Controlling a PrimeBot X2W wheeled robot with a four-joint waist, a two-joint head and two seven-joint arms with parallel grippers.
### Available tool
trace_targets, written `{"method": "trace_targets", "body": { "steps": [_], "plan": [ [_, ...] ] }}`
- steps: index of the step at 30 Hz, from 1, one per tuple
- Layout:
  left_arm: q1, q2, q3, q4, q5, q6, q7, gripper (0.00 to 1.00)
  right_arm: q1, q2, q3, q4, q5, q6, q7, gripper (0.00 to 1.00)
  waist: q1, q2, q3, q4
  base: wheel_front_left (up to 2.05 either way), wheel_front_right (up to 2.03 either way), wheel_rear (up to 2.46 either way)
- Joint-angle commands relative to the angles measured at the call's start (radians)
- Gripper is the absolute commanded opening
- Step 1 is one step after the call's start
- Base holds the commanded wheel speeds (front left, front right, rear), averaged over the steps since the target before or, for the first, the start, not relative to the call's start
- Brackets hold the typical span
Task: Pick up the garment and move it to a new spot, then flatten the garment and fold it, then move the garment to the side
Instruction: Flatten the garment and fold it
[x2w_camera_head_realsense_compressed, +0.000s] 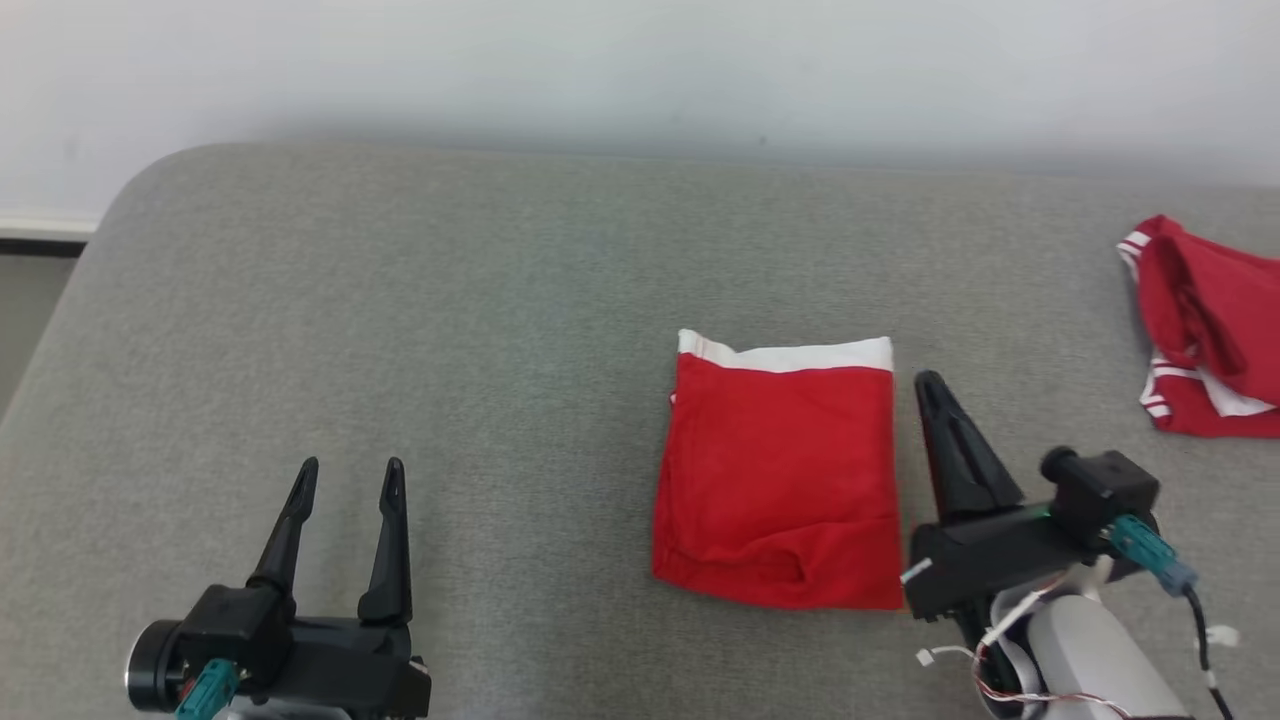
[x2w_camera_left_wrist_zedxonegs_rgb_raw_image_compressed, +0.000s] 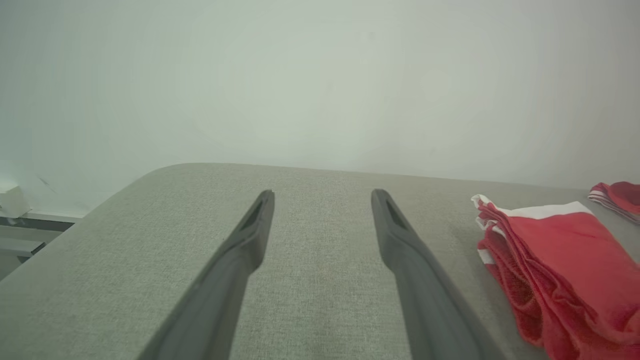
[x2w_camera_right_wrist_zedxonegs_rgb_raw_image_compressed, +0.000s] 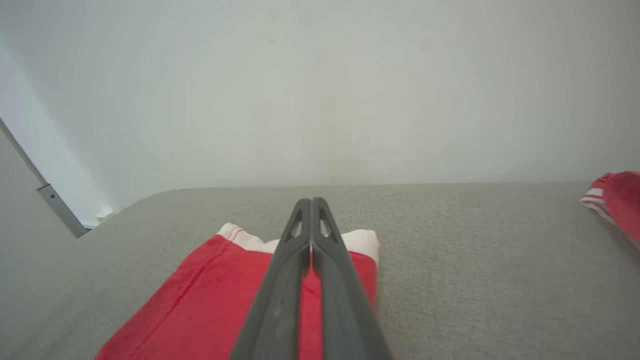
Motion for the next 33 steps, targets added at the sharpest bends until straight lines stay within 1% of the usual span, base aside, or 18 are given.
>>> {"method": "trace_targets", "body": {
  "steps": [1,9,11,13,14,21,27,33],
  "plan": [
    [0.018,0.004,0.005,-0.004,0.006,0.002,-0.003,1.0,0.025,-0.007,-0.011,-0.01,-0.01,-0.002,-0.004,0.0,0.0001,0.0,-0.022,-0.043,0.0,0.0,0.0],
    [0.052,0.01,0.029,-0.008,0.014,0.002,-0.003,1.0,0.142,-0.003,-0.087,-0.076,-0.039,-0.002,-0.004,0.0,0.0001,0.0,-0.059,-0.094,0.0,0.0,0.0],
    [0.066,0.012,0.029,-0.009,0.016,0.002,-0.003,1.0,0.172,-0.002,-0.092,-0.089,-0.046,-0.002,-0.004,0.2,0.0001,0.0,-0.072,-0.103,0.0,0.0,0.0],
    [0.08,0.015,0.03,-0.009,0.017,0.002,-0.003,1.0,0.201,0.003,-0.099,-0.105,-0.05,-0.002,-0.004,0.49,0.0001,0.0,-0.085,-0.109,0.0,0.0,0.0],
    [0.087,0.017,0.032,-0.01,0.017,0.002,-0.003,1.0,0.216,0.002,-0.102,-0.113,-0.057,-0.002,-0.004,1.0,0.0001,0.0,-0.092,-0.112,0.0,0.0,0.0],
    [0.13,0.017,0.057,-0.008,0.014,0.002,-0.003,1.0,0.282,0.012,-0.113,-0.141,-0.063,-0.002,-0.004,1.0,0.0001,0.0,-0.13,-0.127,0.0,0.0,0.0],
    [0.15,0.013,0.06,-0.014,0.02,0.002,-0.003,1.0,0.33,0.021,-0.139,-0.164,-0.066,-0.002,-0.004,1.0,0.0001,0.0,-0.147,-0.125,0.0,0.0,0.0],
    [0.169,0.036,0.041,-0.014,0.017,0.002,-0.003,1.0,0.36,0.026,-0.153,-0.173,-0.066,-0.002,-0.004,1.0,0.0001,0.0,-0.157,-0.125,0.0,0.0,0.0]
  ]
}}
